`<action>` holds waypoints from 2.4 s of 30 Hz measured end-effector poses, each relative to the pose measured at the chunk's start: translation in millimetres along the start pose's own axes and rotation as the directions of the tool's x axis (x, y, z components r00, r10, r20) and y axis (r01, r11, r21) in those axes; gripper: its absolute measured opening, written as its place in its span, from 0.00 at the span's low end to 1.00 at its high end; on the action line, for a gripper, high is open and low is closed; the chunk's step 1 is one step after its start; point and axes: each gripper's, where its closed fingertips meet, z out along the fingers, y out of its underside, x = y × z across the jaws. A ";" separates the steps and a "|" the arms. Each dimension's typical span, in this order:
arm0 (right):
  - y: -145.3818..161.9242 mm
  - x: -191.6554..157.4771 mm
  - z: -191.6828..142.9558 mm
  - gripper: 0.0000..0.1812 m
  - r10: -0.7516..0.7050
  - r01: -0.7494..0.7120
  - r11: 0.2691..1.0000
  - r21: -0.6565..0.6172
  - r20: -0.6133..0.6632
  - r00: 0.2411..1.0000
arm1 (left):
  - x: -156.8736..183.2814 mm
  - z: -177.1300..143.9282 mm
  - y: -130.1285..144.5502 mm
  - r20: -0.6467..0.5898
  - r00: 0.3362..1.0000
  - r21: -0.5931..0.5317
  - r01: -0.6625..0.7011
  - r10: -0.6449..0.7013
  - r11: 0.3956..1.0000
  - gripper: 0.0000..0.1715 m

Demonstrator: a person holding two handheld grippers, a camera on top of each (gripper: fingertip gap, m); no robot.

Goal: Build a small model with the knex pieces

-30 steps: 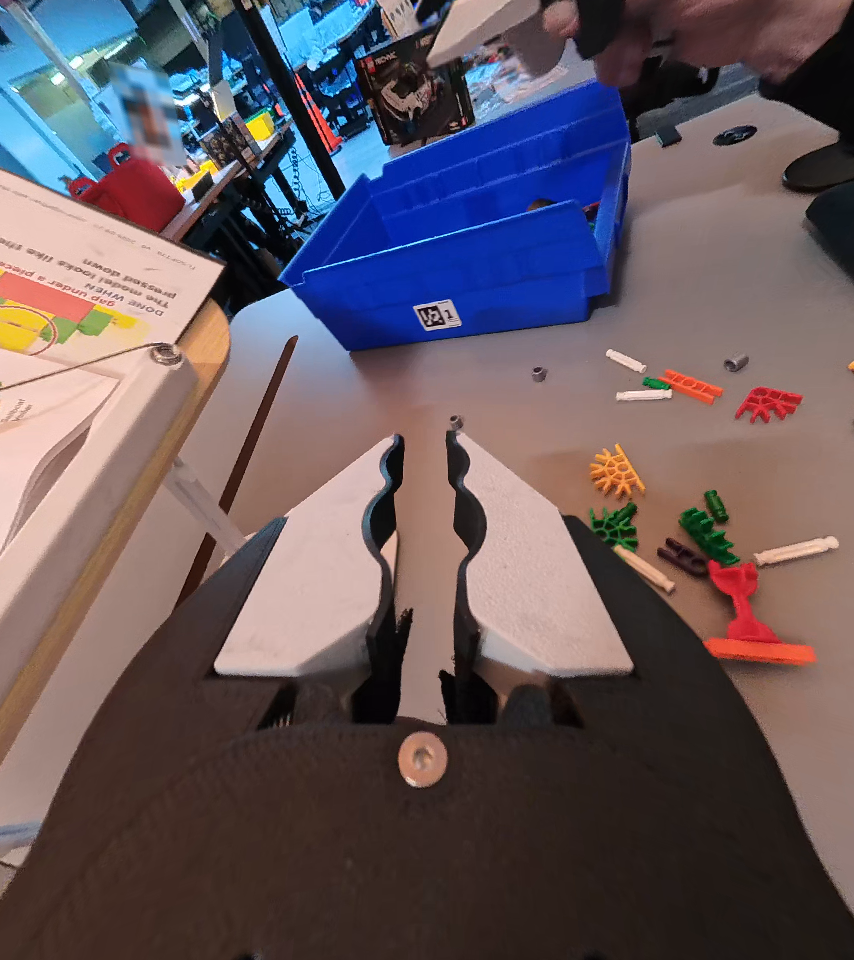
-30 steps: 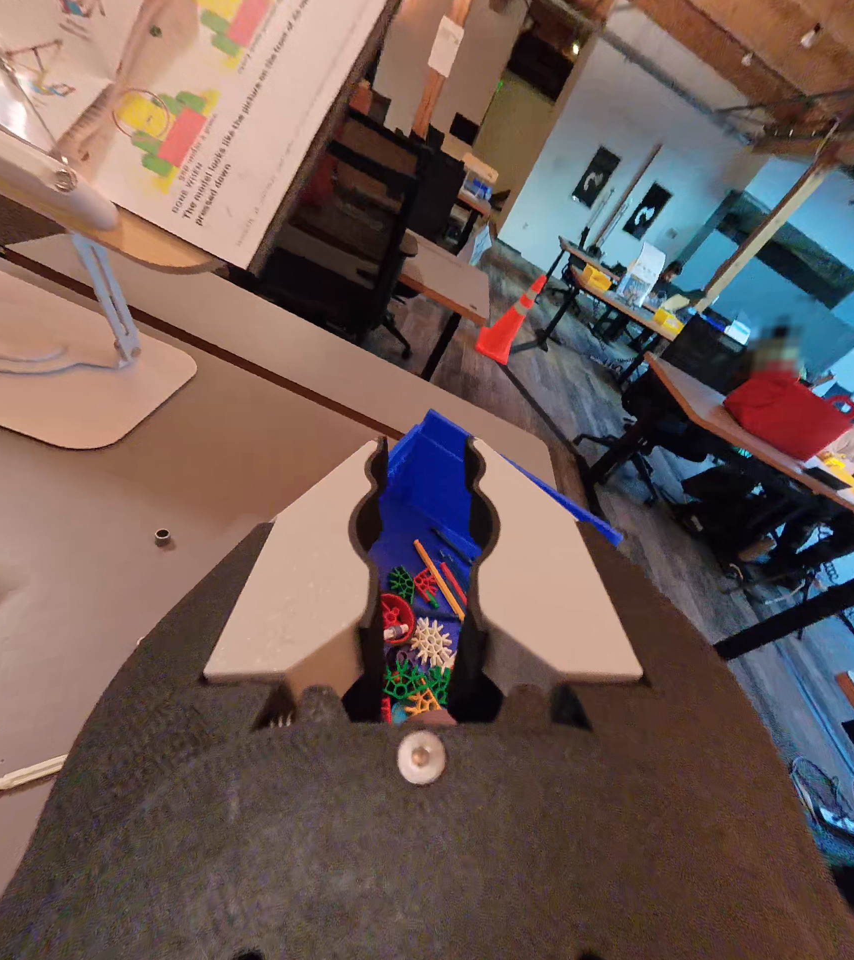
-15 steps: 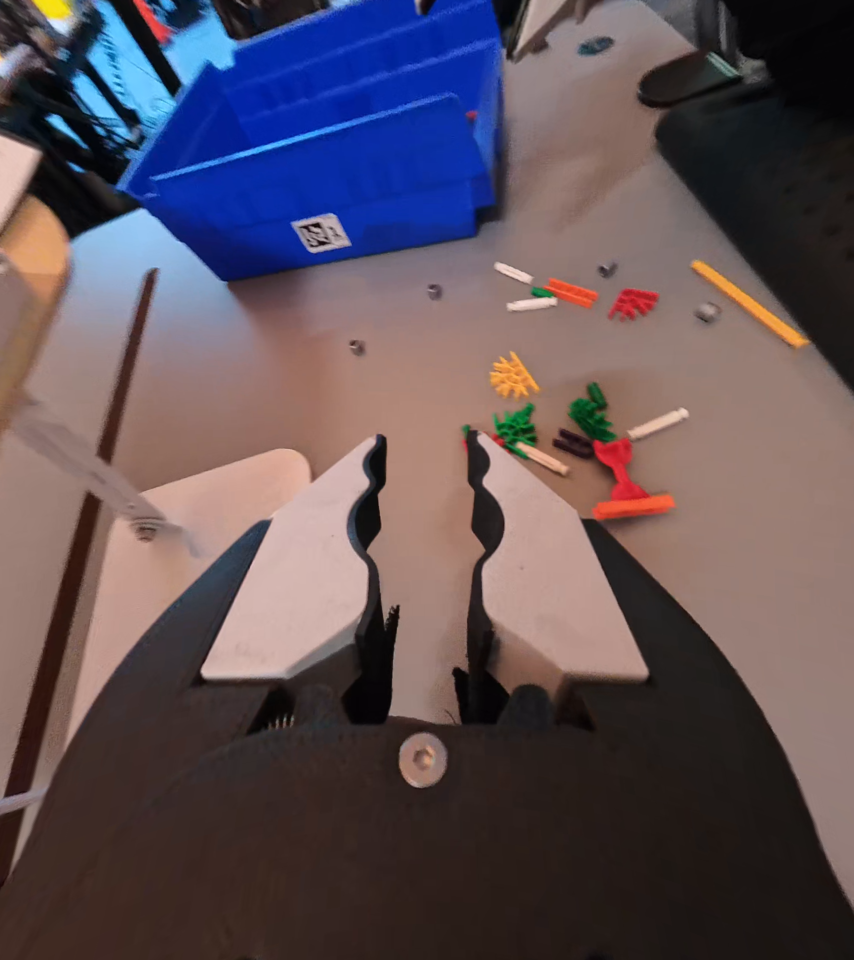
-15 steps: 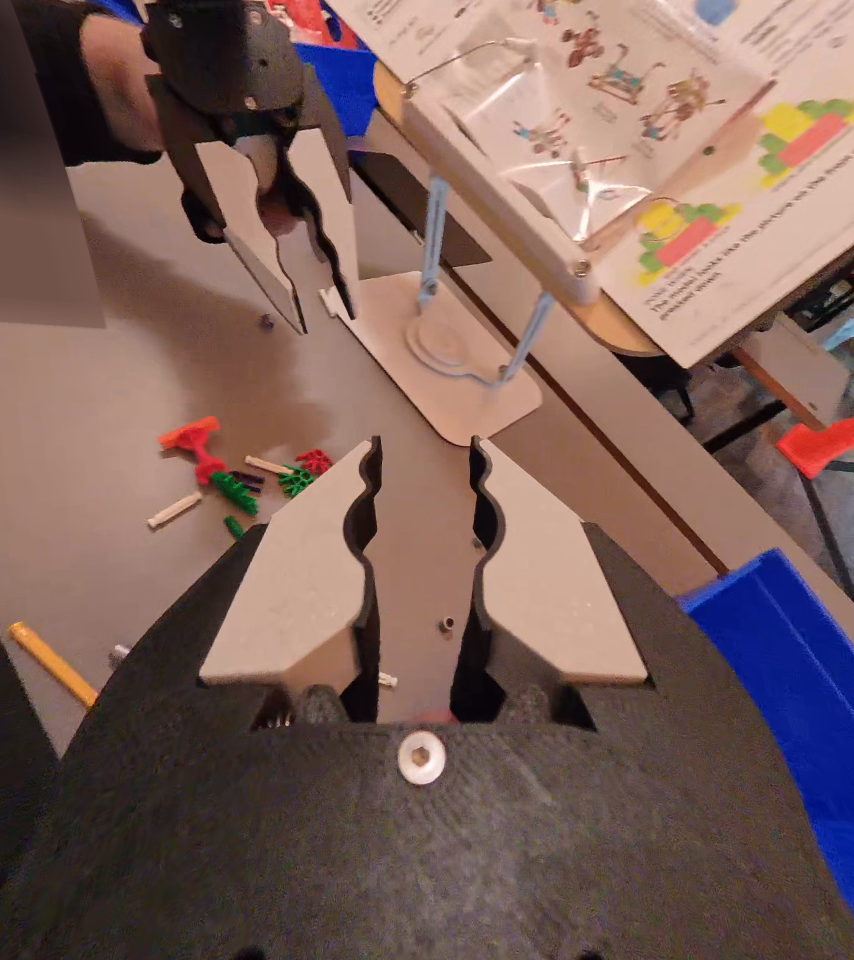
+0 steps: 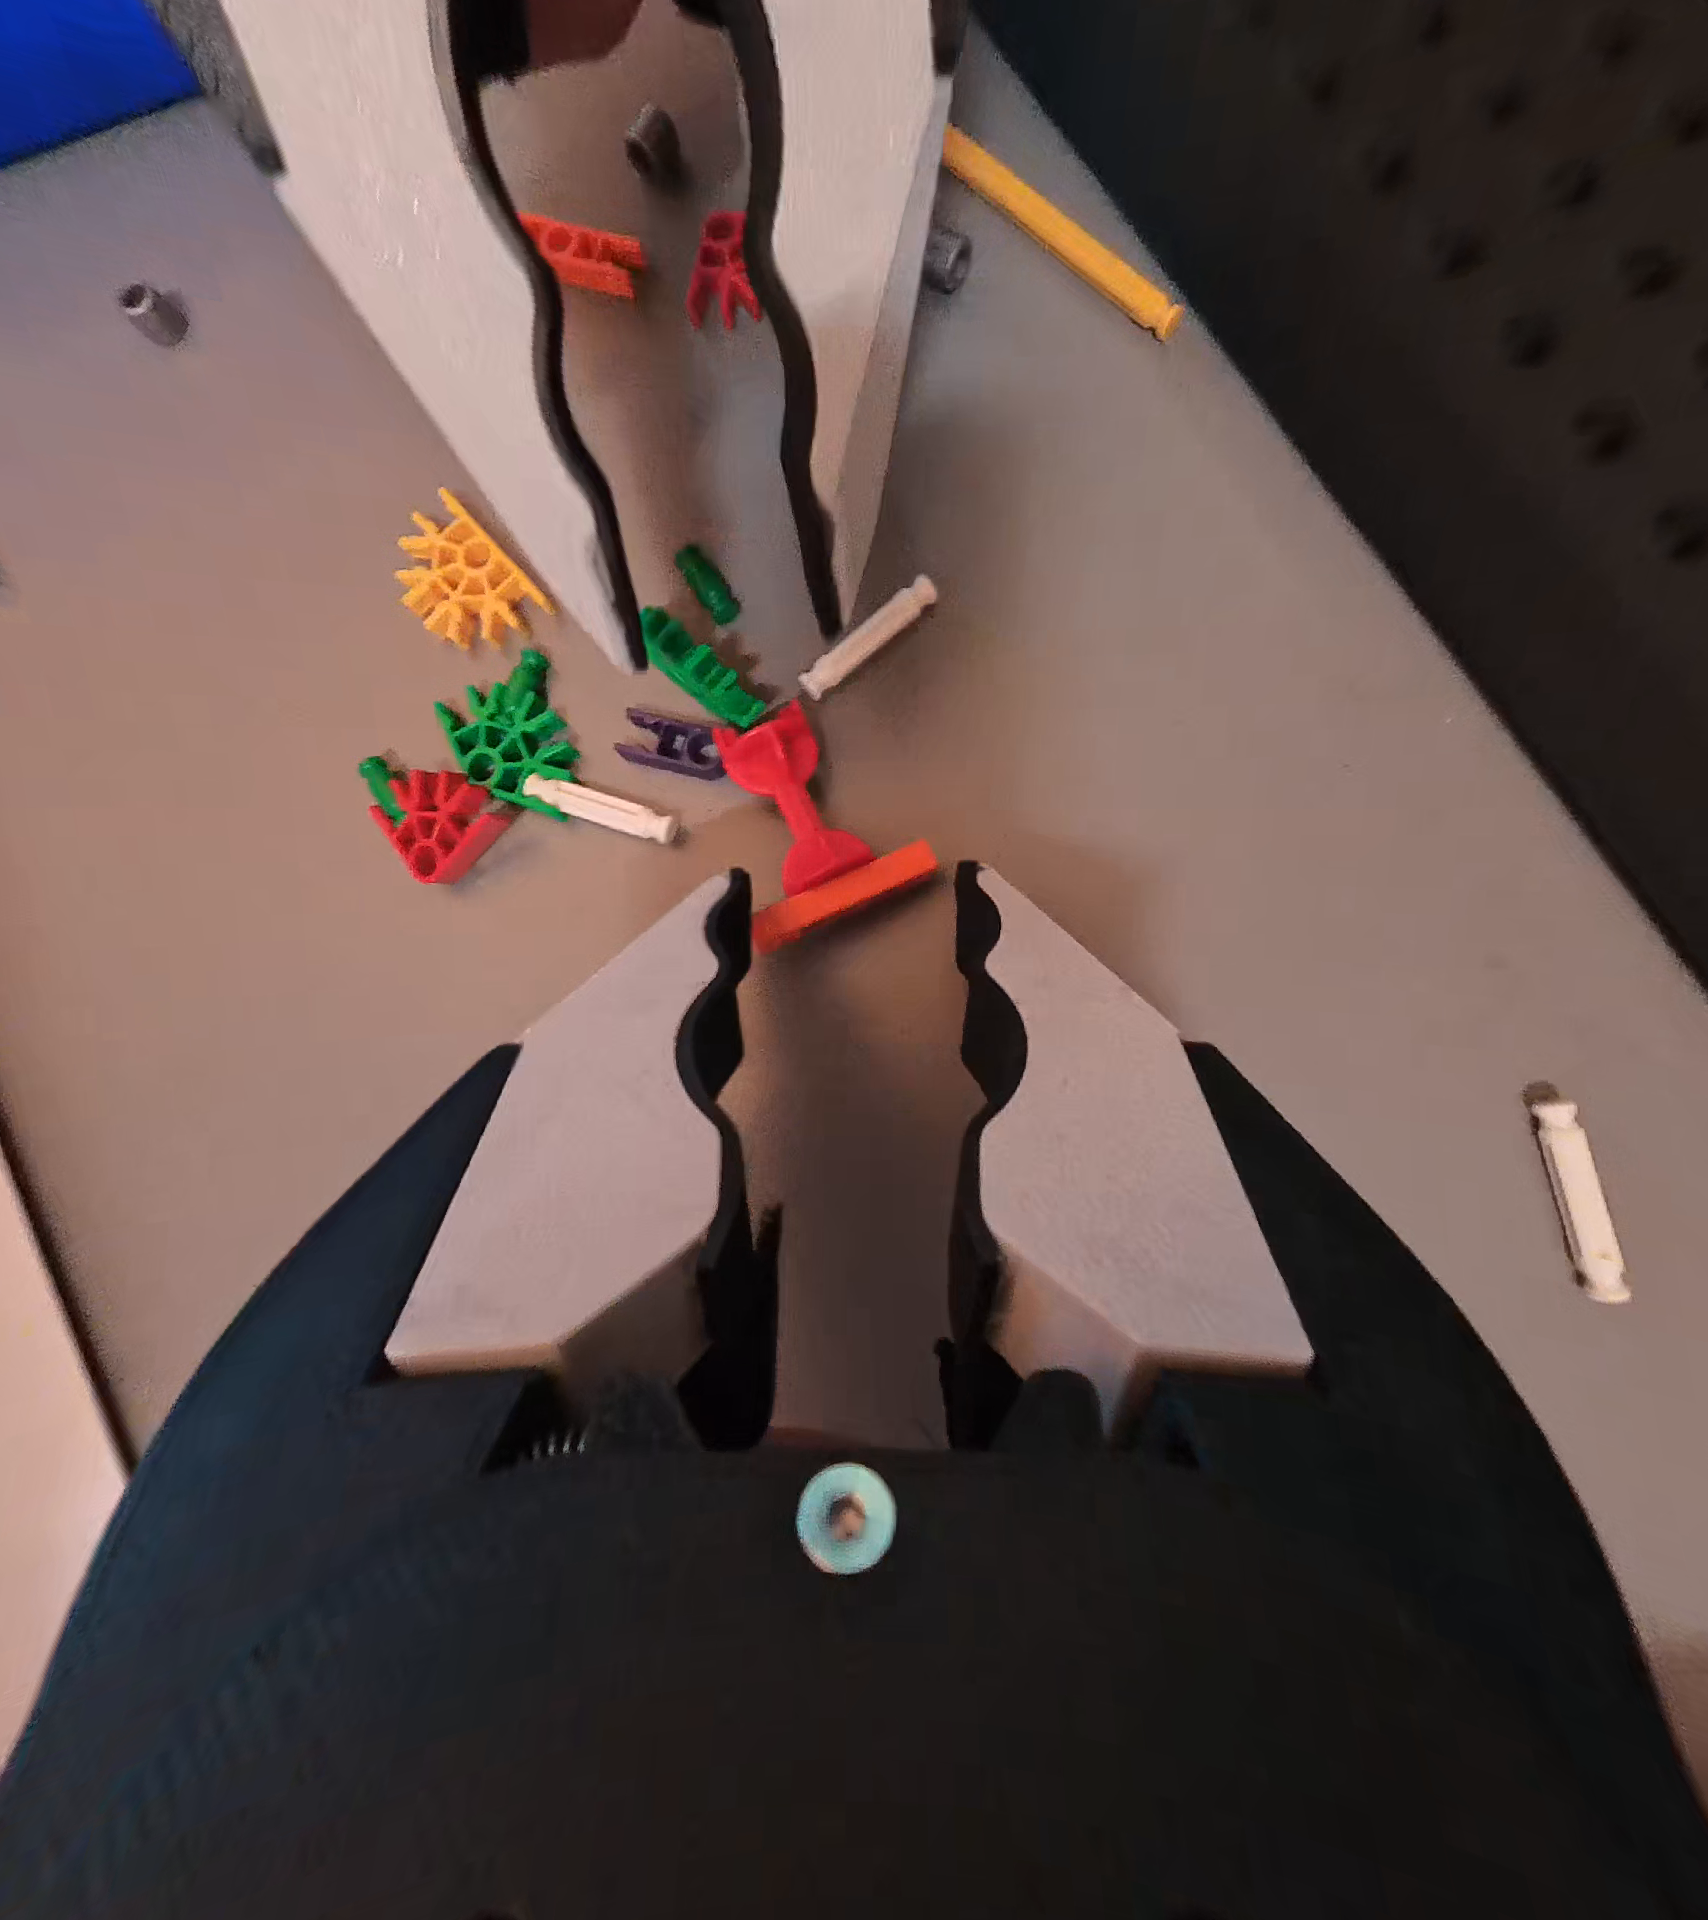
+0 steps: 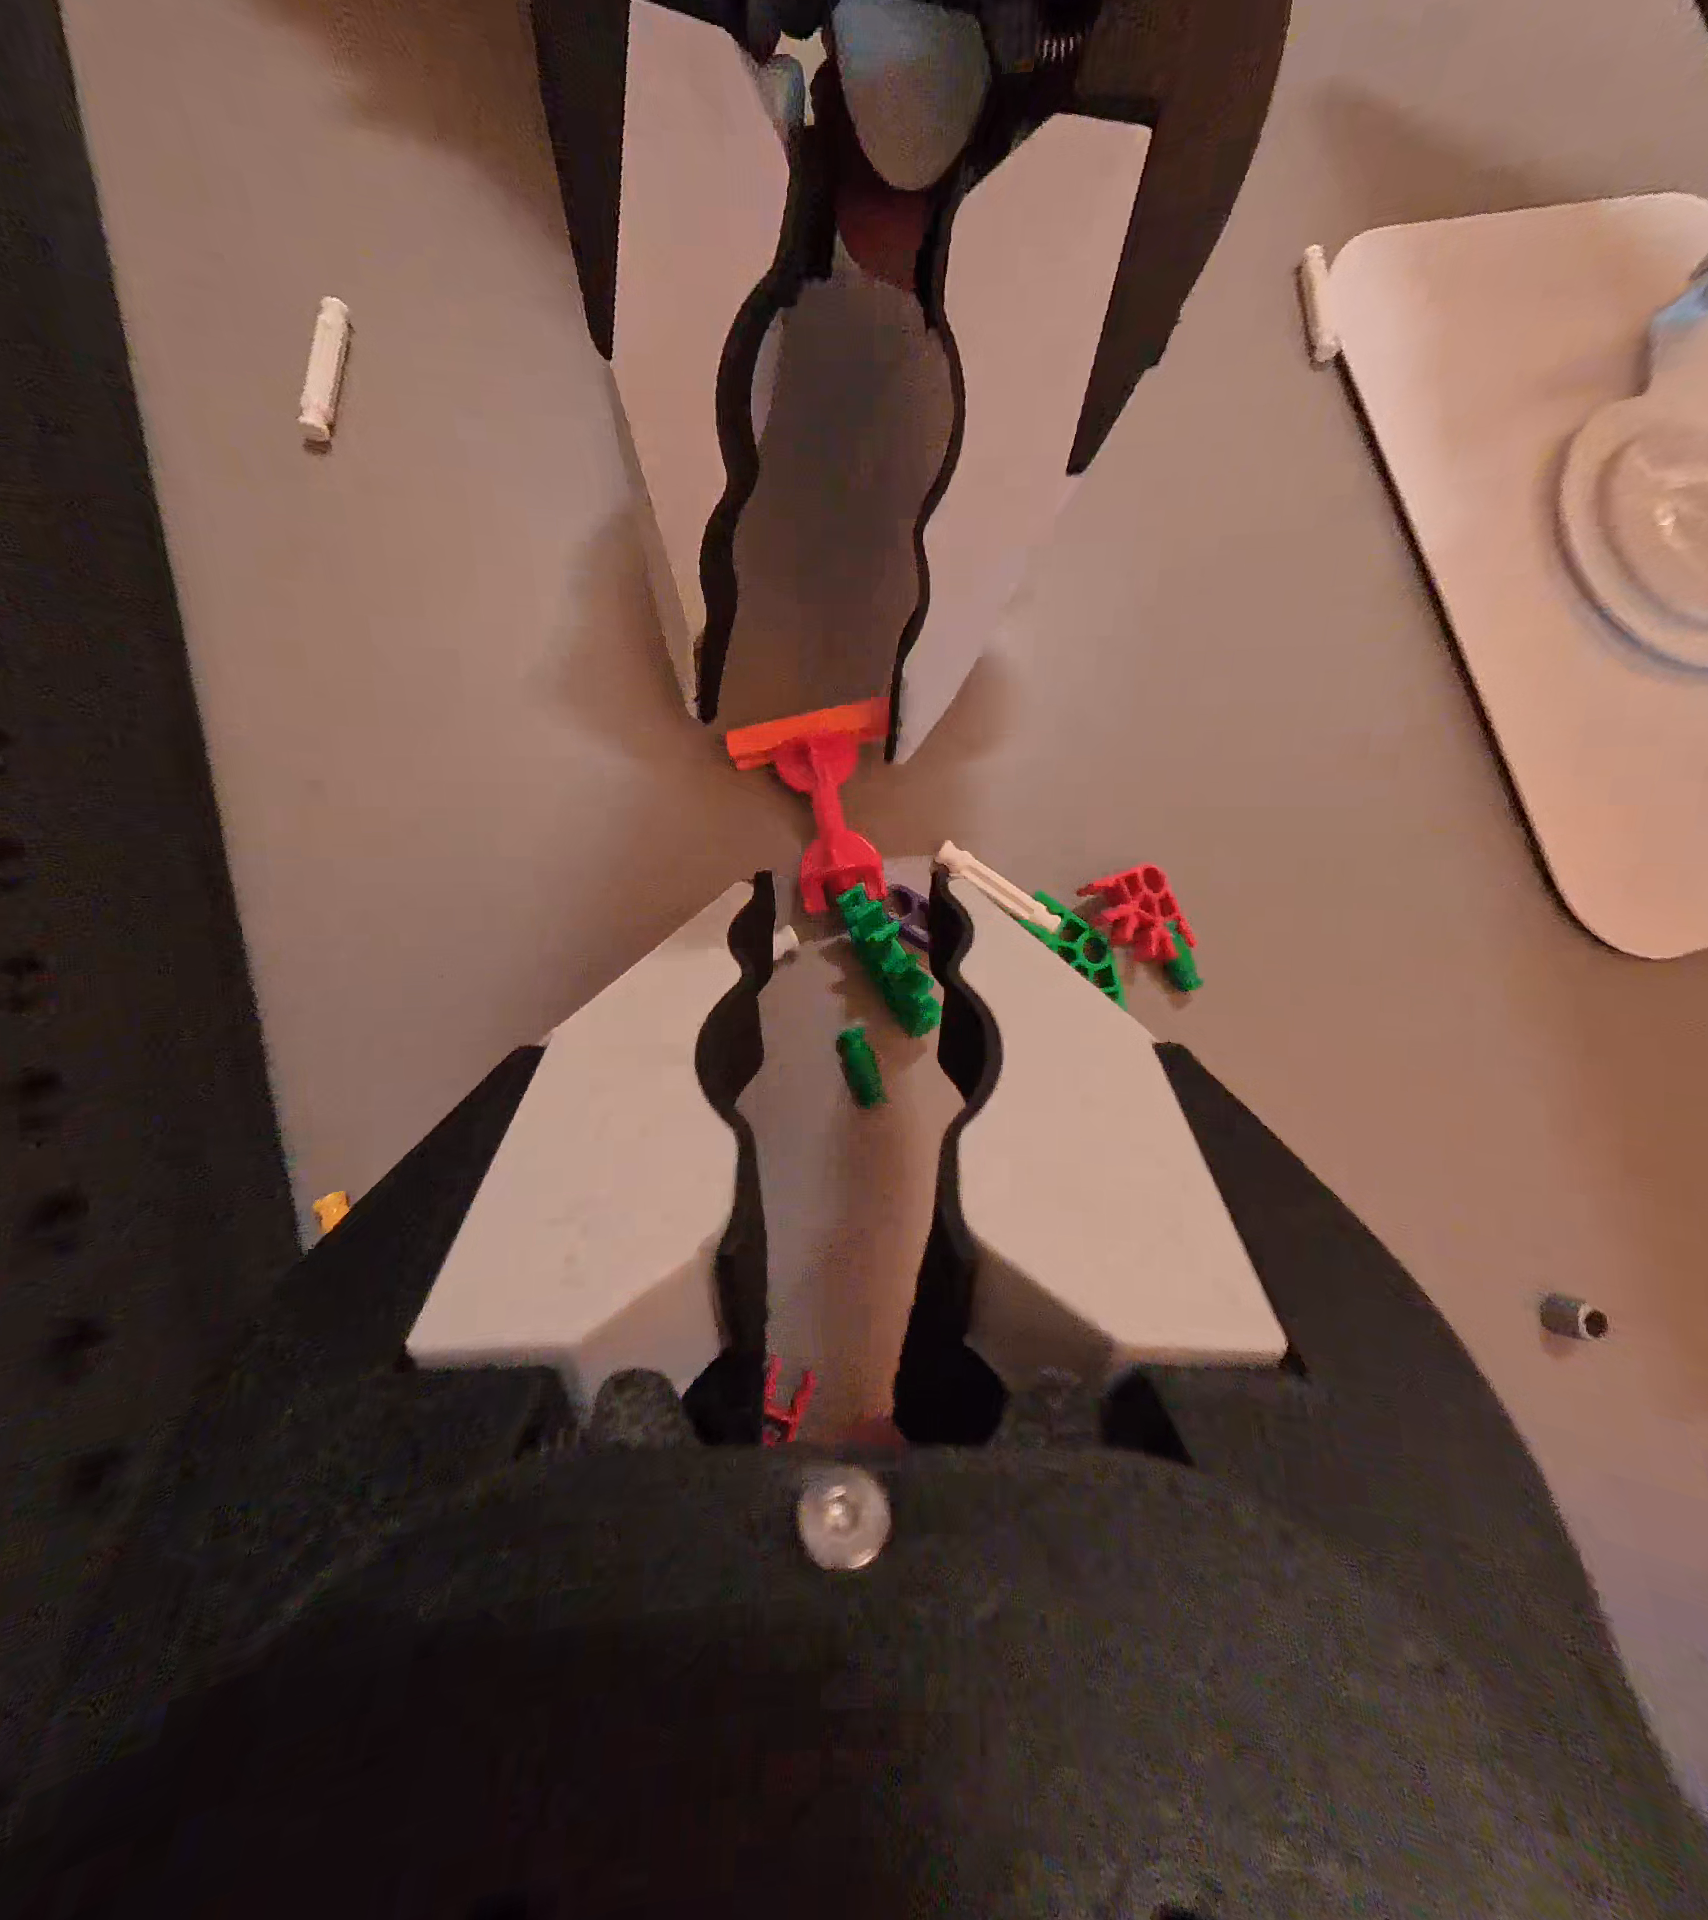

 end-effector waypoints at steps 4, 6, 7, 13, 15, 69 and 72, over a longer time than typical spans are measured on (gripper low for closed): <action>2.2 -4.8 18.2 0.16 -0.026 0.027 0.999 -0.040 0.034 0.999 | -1.6 8.0 1.6 0.030 0.999 -0.018 -0.022 0.023 1.000 0.16; 5.0 -3.4 26.3 0.15 -0.059 0.060 0.996 -0.073 0.017 0.998 | -1.8 9.7 -0.4 0.038 0.999 -0.009 -0.028 0.028 1.000 0.16; 5.8 0.1 29.2 0.13 -0.088 0.086 0.992 -0.087 -0.012 0.996 | -3.0 9.9 -1.2 0.050 0.998 -0.007 -0.042 0.043 0.999 0.16; -3.8 -1.8 23.8 0.02 -0.183 0.180 0.982 -0.048 -0.073 0.980 | -1.5 0.9 -12.3 0.044 0.998 0.050 -0.057 0.054 0.997 0.16; -9.9 3.4 15.5 0.02 -0.189 0.189 0.982 -0.014 -0.123 0.974 | -8.3 -6.8 -19.9 0.080 0.996 0.095 -0.055 0.048 0.994 0.17; -46.8 35.1 -44.9 0.00 -0.439 0.532 0.846 -0.045 -0.625 0.645 | -53.0 -59.0 -83.1 -0.023 0.939 0.616 0.283 -0.342 0.735 0.22; -46.8 31.2 -45.7 0.01 -0.400 0.511 0.859 0.024 -0.593 0.699 | -49.6 -58.9 -84.0 -0.052 0.944 0.632 0.285 -0.327 0.721 0.22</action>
